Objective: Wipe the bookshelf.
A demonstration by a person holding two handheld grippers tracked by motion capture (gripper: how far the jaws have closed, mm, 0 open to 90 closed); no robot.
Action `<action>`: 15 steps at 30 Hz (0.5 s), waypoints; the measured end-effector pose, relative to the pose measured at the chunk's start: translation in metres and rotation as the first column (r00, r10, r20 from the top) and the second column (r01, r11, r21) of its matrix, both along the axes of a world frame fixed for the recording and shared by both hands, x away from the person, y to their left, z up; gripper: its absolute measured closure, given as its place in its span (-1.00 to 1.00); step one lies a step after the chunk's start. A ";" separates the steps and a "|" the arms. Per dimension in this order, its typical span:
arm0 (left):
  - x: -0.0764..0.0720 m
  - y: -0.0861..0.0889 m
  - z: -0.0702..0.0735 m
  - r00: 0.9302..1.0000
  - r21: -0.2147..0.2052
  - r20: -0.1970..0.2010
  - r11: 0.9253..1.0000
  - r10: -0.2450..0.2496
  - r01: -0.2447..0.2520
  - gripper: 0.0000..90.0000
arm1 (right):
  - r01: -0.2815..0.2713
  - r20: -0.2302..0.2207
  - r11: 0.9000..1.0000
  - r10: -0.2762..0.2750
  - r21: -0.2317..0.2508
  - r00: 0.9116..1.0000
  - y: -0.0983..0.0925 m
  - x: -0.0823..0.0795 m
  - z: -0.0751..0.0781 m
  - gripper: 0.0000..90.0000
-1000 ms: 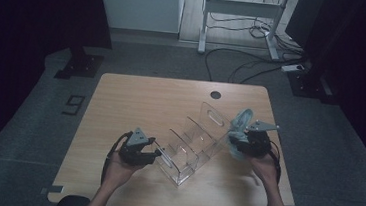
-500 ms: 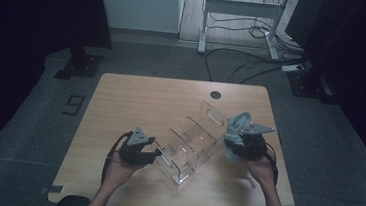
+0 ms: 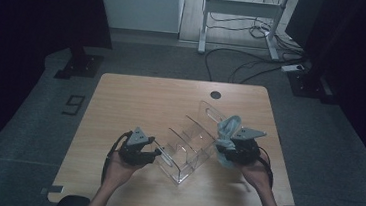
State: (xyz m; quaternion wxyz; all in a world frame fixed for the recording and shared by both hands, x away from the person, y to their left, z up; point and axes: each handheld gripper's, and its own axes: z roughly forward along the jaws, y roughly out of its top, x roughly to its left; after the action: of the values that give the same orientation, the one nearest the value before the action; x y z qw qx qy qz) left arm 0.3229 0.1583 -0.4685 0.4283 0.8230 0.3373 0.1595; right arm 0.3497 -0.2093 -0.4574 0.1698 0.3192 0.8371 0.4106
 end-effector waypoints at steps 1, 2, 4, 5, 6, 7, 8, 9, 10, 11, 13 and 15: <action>0.000 0.000 0.000 1.000 0.001 0.001 1.000 0.002 -0.002 0.01 | -0.008 -0.001 1.000 0.008 0.002 1.000 0.001 -0.001 0.000 0.23; 0.000 0.000 0.000 1.000 0.001 0.001 1.000 0.003 -0.003 0.01 | -0.014 0.001 1.000 0.014 -0.002 1.000 0.003 -0.002 0.000 0.23; 0.000 0.000 0.000 1.000 0.001 0.002 1.000 0.005 -0.005 0.01 | -0.022 -0.002 1.000 0.022 0.002 1.000 0.005 -0.004 0.001 0.23; 0.000 0.001 0.000 1.000 0.002 0.002 1.000 0.006 -0.006 0.01 | -0.029 -0.004 1.000 0.029 0.001 1.000 0.007 -0.005 0.001 0.23; 0.000 0.001 0.000 1.000 0.002 0.002 1.000 0.007 -0.007 0.01 | -0.040 -0.003 0.999 0.040 0.002 0.999 0.009 -0.006 0.001 0.23; 0.000 0.001 0.000 1.000 0.002 0.002 1.000 0.009 -0.009 0.01 | -0.044 -0.003 0.999 0.044 0.004 0.999 0.010 -0.007 0.001 0.23; 0.001 0.001 0.000 1.000 0.001 0.003 1.000 0.011 -0.011 0.01 | -0.054 -0.004 0.999 0.054 0.007 0.999 0.012 -0.008 0.001 0.23; 0.001 0.002 0.000 1.000 0.001 0.003 1.000 0.012 -0.012 0.01 | -0.063 -0.007 0.998 0.063 0.004 0.998 0.015 -0.010 0.001 0.23; 0.001 0.002 0.000 1.000 0.000 0.004 1.000 0.014 -0.014 0.01 | -0.070 -0.007 0.998 0.070 0.002 0.998 0.017 -0.011 0.001 0.23; 0.001 0.002 0.000 1.000 -0.001 0.005 1.000 0.018 -0.018 0.01 | -0.080 -0.007 0.997 0.080 0.002 0.997 0.019 -0.013 0.002 0.23; 0.001 0.003 0.000 1.000 -0.001 0.003 1.000 0.023 -0.023 0.01 | -0.097 -0.008 0.995 0.097 0.002 0.995 0.024 -0.016 0.002 0.23; 0.001 0.004 0.000 1.000 -0.001 0.003 1.000 0.029 -0.029 0.01 | -0.115 -0.009 0.993 0.115 -0.002 0.993 0.030 -0.019 0.003 0.23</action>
State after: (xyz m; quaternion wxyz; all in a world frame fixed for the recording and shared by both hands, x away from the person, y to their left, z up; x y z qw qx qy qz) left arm 0.3242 0.1621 -0.4687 0.4269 0.8175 0.3487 0.1669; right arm 0.3311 -0.1796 -0.4549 0.1425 0.2719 0.8553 0.4174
